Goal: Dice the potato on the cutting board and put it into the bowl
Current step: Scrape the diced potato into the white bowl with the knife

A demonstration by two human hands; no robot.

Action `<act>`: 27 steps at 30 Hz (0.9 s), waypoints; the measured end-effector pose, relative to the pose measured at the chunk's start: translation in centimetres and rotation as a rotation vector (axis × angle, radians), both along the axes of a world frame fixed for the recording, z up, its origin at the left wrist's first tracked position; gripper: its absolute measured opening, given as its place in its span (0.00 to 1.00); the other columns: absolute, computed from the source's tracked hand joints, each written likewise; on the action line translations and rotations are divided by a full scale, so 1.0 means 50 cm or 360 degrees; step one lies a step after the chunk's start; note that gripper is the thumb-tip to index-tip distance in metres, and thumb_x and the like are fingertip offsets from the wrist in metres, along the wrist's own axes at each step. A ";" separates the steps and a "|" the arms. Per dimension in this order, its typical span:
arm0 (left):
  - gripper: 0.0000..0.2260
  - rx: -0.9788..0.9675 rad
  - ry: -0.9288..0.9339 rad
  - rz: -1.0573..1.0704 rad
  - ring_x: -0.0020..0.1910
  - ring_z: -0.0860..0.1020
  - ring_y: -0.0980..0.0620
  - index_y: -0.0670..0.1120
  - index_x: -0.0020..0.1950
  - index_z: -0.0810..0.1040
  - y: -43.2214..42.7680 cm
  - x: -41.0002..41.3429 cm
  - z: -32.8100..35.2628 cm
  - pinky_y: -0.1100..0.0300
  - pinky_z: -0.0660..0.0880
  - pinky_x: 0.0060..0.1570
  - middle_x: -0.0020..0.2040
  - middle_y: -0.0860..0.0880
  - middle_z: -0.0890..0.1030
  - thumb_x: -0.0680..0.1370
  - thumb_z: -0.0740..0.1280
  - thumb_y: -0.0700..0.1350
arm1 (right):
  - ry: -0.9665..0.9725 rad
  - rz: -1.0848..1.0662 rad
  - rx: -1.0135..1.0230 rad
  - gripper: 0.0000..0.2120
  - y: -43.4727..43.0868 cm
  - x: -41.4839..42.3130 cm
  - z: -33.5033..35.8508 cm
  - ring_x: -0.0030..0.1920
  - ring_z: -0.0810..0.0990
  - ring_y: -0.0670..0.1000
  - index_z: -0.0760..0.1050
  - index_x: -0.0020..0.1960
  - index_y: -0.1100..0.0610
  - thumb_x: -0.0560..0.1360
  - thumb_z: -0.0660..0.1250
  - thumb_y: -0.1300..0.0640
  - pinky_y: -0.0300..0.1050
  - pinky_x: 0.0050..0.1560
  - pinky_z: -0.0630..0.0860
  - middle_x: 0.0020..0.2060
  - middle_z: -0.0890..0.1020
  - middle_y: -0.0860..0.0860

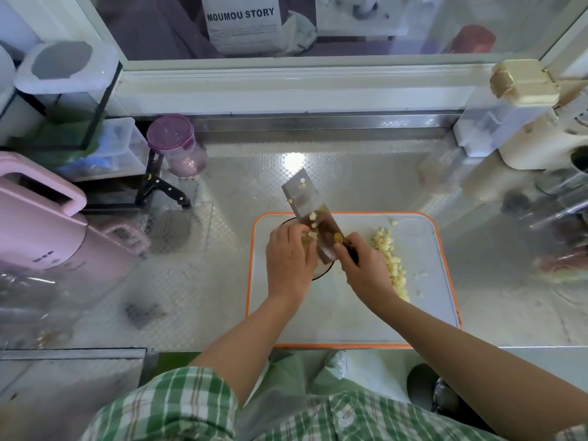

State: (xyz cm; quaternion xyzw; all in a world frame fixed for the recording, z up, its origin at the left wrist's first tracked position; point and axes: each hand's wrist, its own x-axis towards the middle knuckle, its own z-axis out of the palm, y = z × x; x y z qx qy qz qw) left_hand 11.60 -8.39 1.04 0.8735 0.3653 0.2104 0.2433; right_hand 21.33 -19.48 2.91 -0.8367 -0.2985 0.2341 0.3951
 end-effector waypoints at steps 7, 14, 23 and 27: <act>0.31 0.0033 0.0213 -0.0409 0.78 0.47 0.50 0.41 0.78 0.49 -0.031 0.006 -0.007 0.54 0.46 0.76 0.79 0.45 0.49 0.82 0.40 0.59 | 0.0265 -0.0147 0.0086 0.12 0.000 -0.013 0.013 0.26 0.73 0.51 0.68 0.41 0.55 0.81 0.60 0.50 0.53 0.29 0.74 0.29 0.76 0.55; 0.40 -0.0127 0.0444 -0.0401 0.76 0.33 0.50 0.41 0.77 0.38 -0.046 -0.001 -0.007 0.53 0.36 0.75 0.77 0.46 0.35 0.74 0.26 0.66 | 0.0305 -0.0251 0.0086 0.13 -0.004 -0.008 0.016 0.26 0.73 0.51 0.65 0.38 0.52 0.81 0.59 0.50 0.51 0.29 0.73 0.29 0.75 0.53; 0.37 -0.0062 0.0419 -0.0492 0.77 0.35 0.51 0.44 0.79 0.42 -0.046 -0.006 -0.003 0.52 0.37 0.75 0.78 0.46 0.38 0.76 0.28 0.65 | 0.0427 -0.0320 0.0091 0.13 -0.012 -0.003 0.026 0.27 0.71 0.51 0.67 0.41 0.56 0.81 0.59 0.50 0.44 0.27 0.70 0.31 0.75 0.54; 0.43 -0.0070 0.0536 -0.0552 0.76 0.33 0.53 0.46 0.78 0.40 -0.036 -0.004 0.005 0.53 0.35 0.75 0.78 0.50 0.35 0.70 0.22 0.68 | 0.0492 -0.0307 0.0060 0.12 -0.007 0.002 0.033 0.26 0.71 0.51 0.67 0.42 0.56 0.81 0.58 0.51 0.44 0.26 0.69 0.32 0.75 0.54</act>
